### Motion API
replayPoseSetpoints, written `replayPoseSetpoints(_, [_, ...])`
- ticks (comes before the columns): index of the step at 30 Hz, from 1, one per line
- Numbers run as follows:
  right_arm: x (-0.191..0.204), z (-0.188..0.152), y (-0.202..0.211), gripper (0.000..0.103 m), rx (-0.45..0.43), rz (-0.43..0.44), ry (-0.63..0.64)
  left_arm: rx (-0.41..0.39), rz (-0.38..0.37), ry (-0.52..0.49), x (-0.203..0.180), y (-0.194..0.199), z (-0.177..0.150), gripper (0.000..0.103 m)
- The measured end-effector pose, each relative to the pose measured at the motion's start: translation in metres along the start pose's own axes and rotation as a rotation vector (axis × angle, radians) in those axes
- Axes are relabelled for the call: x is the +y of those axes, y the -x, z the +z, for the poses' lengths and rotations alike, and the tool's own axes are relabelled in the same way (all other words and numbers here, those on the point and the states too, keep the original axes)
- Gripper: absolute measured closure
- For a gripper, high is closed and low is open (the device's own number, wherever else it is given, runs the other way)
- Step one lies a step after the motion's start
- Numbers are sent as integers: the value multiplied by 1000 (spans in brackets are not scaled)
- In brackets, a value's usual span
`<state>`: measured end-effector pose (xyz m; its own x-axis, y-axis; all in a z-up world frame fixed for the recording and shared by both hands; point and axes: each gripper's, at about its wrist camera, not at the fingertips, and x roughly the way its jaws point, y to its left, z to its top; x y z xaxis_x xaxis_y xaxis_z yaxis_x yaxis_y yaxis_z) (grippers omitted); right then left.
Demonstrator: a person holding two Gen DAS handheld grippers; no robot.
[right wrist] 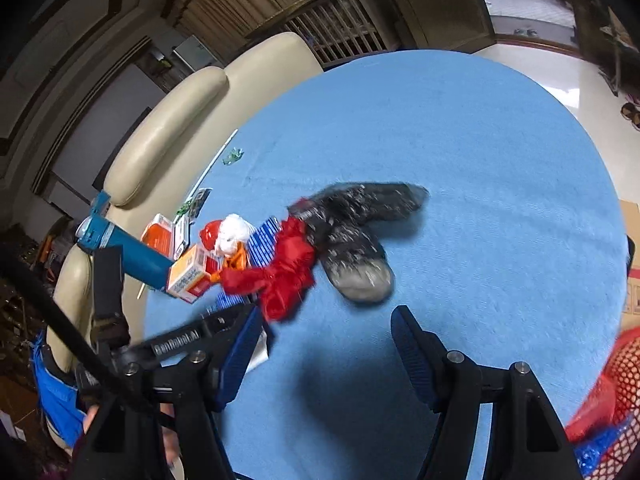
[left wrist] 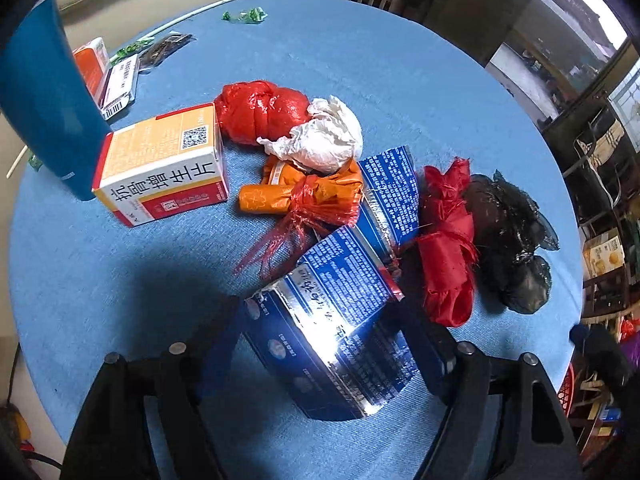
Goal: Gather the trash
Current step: 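Grasp the blue medicine box with the left tool while the right tool grasps the black bag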
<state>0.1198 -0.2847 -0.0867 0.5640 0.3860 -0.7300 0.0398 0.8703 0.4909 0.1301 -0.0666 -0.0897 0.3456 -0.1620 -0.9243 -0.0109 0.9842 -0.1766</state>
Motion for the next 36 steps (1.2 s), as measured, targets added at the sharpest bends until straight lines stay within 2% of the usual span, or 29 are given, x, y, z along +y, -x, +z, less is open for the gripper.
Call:
replayPoseSetpoints(6, [6,22,-33,39,9,-96,55,9,-32,-11,9,-2,-5,22])
replayPoseSetpoints(9, [-1,31,-54,50,30,-130,63,22,-58,0,15,-1,-6,22])
replayPoseSetpoints(12, [-8,35,-80,58,94,-125,53,47,-96,30,27,-2,-11,22])
replayPoseSetpoints(14, [-12,33,-87,64,94,-121,43,47,-87,21,31,-3,-13,22])
replayPoseSetpoints(15, [-14,32,-85,65,81,-113,33,49,-75,15,34,-4,-15,22])
replayPoseSetpoints(18, [-20,25,-76,66,60,-96,6,60,-74,10,45,-5,-19,31])
replayPoseSetpoints(22, [-32,12,-57,66,53,-73,-11,55,-40,-10,58,-2,-26,34])
replayPoseSetpoints(23, [-34,10,-54,66,49,-67,-15,52,-36,-12,61,-2,-27,36])
replayPoseSetpoints(24, [-36,8,-51,66,46,-62,-20,53,-35,-15,63,-2,-29,44])
replayPoseSetpoints(29, [-39,-8,-27,66,23,-18,-37,19,-26,-61,62,10,-37,58])
replayPoseSetpoints(36, [-33,-34,10,66,-34,20,-38,-37,1,-117,44,32,-49,59])
